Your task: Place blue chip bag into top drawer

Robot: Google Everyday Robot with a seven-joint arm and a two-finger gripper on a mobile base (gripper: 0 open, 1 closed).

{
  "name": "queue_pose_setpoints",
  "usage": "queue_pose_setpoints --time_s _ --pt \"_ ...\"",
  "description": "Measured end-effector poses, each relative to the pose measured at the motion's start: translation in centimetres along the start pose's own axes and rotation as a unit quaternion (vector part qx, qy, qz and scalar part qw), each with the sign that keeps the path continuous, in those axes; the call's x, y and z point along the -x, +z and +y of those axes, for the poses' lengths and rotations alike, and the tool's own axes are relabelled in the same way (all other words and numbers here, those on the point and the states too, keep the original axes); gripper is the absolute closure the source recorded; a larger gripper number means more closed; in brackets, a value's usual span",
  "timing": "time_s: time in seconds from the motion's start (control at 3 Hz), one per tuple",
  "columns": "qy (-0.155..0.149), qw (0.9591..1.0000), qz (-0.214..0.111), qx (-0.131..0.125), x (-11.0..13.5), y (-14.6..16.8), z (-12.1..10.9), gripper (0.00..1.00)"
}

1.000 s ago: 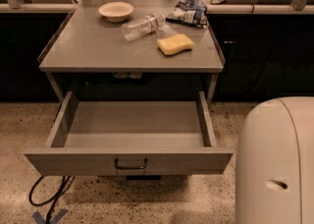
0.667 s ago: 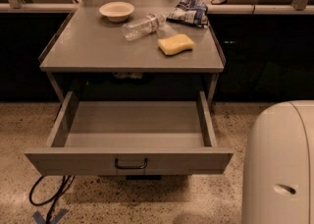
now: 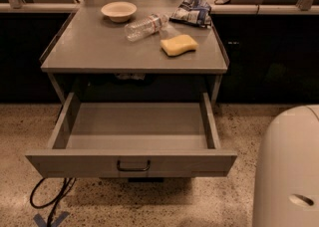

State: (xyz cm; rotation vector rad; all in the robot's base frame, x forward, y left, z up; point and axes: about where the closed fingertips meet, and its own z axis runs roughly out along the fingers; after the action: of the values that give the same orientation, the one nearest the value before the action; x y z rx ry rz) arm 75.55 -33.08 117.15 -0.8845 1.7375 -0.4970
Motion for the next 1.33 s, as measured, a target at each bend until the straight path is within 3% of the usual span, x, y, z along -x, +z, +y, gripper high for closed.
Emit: queue_pose_setpoints --time_s 0.33,0.67,1.0,1.33 --pt "0.005 0.9988 -0.012 0.047 -0.2 2.2 3.1 0.00" --pt "0.015 0.9913 -0.035 0.126 1.0 7.2 9.5 0.00" --pt "0.038 0.9746 -0.053 0.214 2.3 14.9 18.7 0.00" --pt "0.038 0.9745 -0.053 0.215 2.3 14.9 18.8 0.00"
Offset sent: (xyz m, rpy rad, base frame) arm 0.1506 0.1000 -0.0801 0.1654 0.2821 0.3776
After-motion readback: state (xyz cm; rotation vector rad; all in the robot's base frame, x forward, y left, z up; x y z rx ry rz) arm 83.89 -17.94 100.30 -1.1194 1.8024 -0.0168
